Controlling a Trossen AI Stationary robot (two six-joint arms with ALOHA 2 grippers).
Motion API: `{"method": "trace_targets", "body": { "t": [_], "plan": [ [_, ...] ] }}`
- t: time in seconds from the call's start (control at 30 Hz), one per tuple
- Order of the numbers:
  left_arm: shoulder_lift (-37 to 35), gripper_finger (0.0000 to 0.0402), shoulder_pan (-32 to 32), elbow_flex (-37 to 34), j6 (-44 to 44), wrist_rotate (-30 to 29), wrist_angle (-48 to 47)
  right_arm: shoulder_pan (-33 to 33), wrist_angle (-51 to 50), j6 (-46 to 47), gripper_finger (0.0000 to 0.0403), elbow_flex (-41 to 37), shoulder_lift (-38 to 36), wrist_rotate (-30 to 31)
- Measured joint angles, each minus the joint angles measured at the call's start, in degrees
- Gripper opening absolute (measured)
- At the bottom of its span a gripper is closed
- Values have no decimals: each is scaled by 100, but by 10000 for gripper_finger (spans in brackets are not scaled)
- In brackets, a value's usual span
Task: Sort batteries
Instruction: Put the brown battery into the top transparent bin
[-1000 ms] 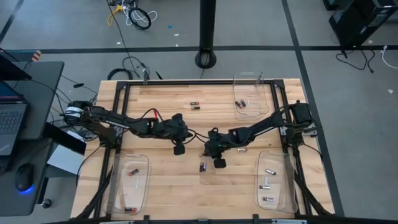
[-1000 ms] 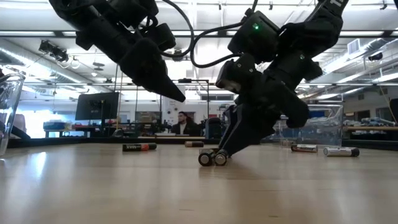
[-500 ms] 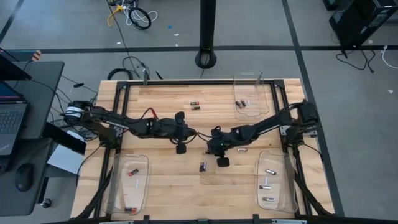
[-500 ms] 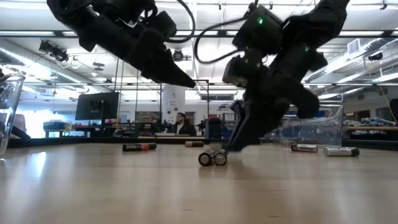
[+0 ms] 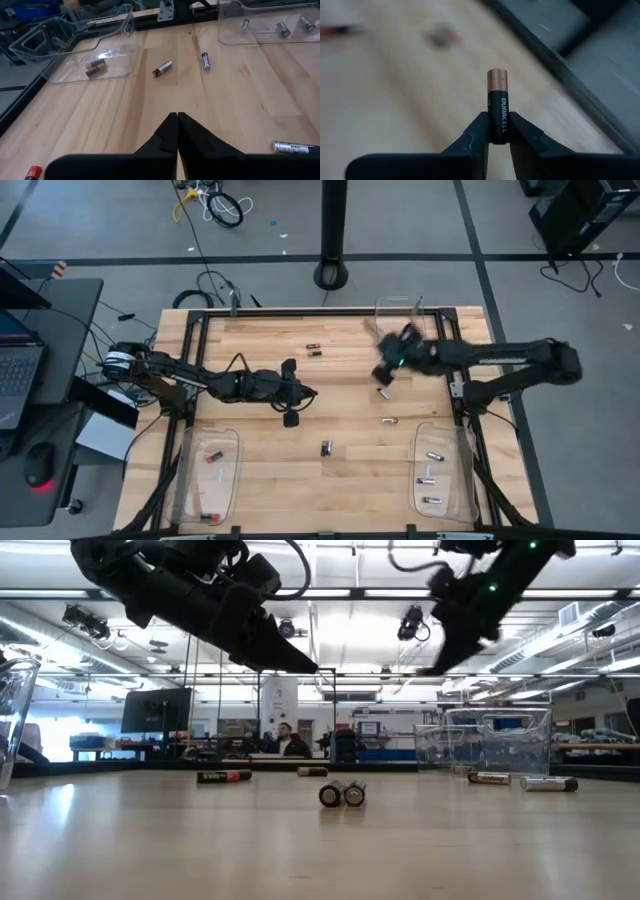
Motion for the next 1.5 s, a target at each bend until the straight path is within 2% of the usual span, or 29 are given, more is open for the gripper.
{"method": "trace_targets", "body": {
  "t": [0.13, 0.27, 0.43, 0.63, 1.13, 1.5],
  "plan": [
    [0, 13, 0, 0, 121, 0, -2, -1215, -525, 251, 60, 0, -207, -176],
    [0, 13, 0, 0, 126, 0, -2, -2270, -522, -36, 60, 2, 125, -777],
    [0, 13, -21, 0, -34, -1, 38, -2962, -437, -154, 60, 2, 708, -1310],
    [0, 13, -26, 0, -23, -2, 105, -3302, -309, -107, 60, 2, 1301, -1790],
    [0, 13, -39, 0, -30, -4, 98, -3515, 143, 11, 75, 2, 2433, -1785],
    [0, 13, -39, 0, -54, -4, 96, -3516, 119, -7, 88, 11, 2338, -1718]
  ]
}}
